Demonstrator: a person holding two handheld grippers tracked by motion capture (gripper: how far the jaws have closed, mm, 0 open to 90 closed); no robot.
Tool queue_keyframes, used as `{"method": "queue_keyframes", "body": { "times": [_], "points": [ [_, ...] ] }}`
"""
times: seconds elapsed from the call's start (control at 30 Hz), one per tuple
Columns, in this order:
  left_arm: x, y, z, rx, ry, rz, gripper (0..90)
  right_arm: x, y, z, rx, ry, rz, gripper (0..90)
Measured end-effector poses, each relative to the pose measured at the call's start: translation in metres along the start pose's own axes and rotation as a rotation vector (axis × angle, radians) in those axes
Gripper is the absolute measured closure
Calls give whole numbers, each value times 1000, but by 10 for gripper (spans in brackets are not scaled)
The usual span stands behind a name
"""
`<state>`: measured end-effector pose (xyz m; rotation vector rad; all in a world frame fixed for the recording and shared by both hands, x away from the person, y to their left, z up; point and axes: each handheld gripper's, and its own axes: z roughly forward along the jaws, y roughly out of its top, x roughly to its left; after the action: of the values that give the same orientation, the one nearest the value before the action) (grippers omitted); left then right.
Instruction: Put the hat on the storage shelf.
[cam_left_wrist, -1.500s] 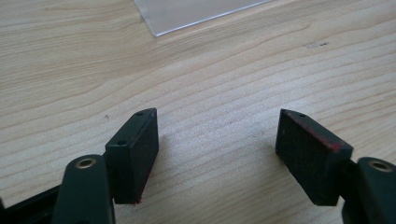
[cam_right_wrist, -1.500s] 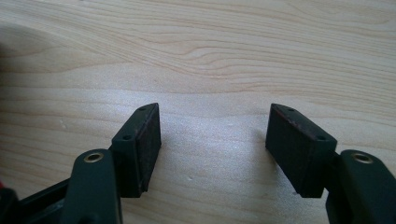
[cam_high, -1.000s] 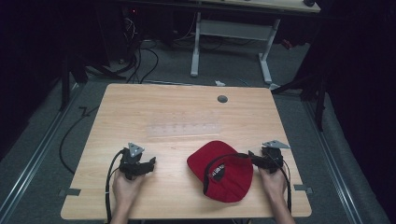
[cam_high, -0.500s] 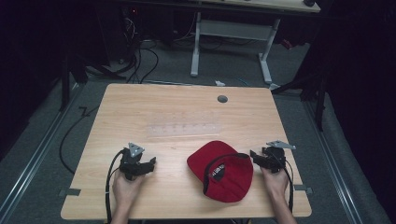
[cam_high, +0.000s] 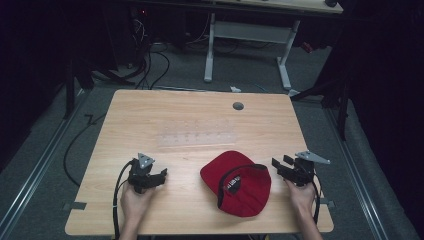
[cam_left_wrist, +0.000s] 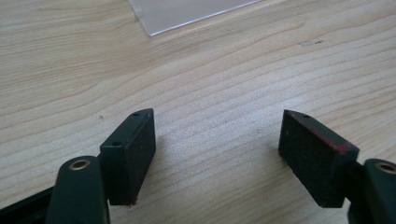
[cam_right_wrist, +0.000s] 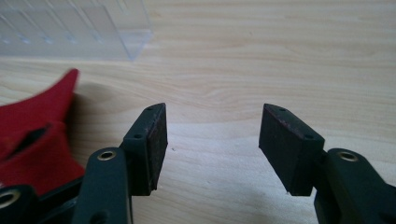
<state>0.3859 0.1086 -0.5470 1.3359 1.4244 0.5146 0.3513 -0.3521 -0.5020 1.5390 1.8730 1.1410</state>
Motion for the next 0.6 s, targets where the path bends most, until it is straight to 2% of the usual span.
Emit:
{"method": "queue_keyframes", "body": {
  "times": [0.1, 0.13, 0.27, 0.33, 0.37, 0.43, 0.47, 0.5, 0.6],
  "points": [
    [0, 0, 0, 0, 0, 0, 276, 4, 1, -10, -28, 7, -2, 407],
    [0, 0, 0, 1, 0, -1, 275, 6, 1, -16, -43, 24, 2, 403],
    [0, 0, 0, 2, 0, 0, 274, 10, 2, -24, -59, 43, -7, 389],
    [0, 0, 0, 2, 0, 0, 274, 15, 4, -30, -72, 77, -15, 377],
    [0, 0, 0, 1, 0, 0, 274, 15, 4, -30, -72, 77, -15, 377],
    [0, 0, 0, 1, 1, 0, 274, 25, 5, -31, -53, 119, -28, 360],
    [0, 0, 0, 1, 1, 0, 274, 25, 5, -31, -53, 119, -28, 360],
    [0, 0, 0, 1, 1, -1, 274, 34, 3, -30, -34, 140, -58, 355],
    [0, 0, 0, 1, 1, -1, 272, 43, 0, -28, -21, 175, -75, 350]
  ]
}}
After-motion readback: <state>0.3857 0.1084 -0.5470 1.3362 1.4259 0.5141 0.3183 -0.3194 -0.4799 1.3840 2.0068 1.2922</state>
